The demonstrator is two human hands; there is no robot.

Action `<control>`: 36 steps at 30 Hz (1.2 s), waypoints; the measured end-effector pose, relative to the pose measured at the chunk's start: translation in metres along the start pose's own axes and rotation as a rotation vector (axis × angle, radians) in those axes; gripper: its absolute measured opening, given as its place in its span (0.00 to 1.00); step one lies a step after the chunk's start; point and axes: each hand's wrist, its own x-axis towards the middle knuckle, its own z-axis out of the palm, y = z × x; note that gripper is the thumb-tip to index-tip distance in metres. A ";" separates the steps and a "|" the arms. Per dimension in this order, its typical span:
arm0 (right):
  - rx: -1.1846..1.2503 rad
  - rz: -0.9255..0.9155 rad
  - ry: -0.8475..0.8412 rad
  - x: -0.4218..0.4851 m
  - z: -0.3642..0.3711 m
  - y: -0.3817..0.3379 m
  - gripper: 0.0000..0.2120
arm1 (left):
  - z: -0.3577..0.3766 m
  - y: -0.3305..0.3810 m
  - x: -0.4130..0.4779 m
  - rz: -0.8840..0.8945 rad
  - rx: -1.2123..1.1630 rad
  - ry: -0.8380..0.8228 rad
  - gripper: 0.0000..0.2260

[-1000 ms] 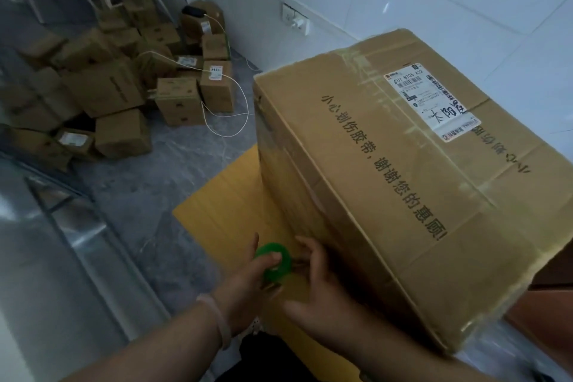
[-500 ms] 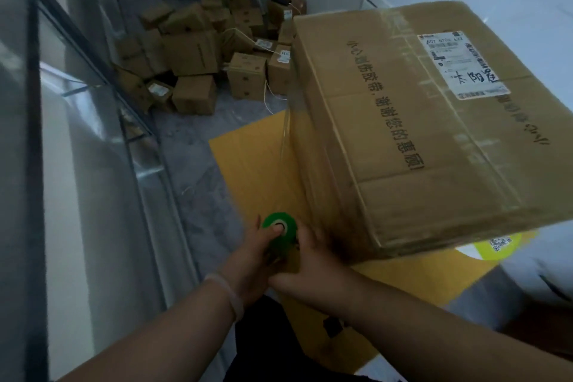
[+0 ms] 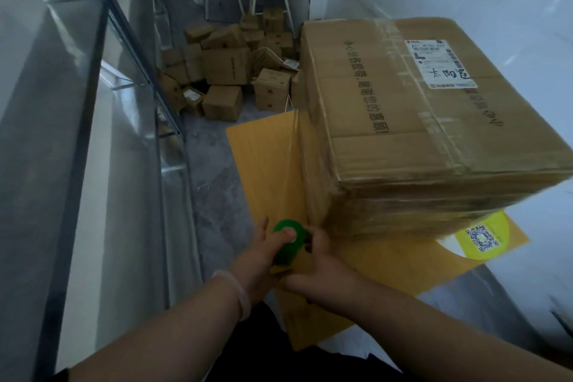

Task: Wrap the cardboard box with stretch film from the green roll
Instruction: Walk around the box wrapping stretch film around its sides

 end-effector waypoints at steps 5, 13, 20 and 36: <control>-0.030 0.010 -0.002 -0.017 -0.016 0.019 0.37 | 0.014 -0.018 -0.013 -0.059 0.076 -0.088 0.53; -0.082 -0.002 0.122 -0.052 -0.030 0.048 0.35 | 0.056 -0.040 -0.036 -0.099 0.189 -0.047 0.38; 0.017 0.022 0.249 -0.070 -0.046 0.066 0.31 | 0.088 -0.049 -0.041 -0.187 0.138 -0.109 0.32; -0.071 0.005 0.542 -0.068 -0.076 0.080 0.20 | 0.106 -0.067 -0.023 -0.308 0.168 -0.151 0.45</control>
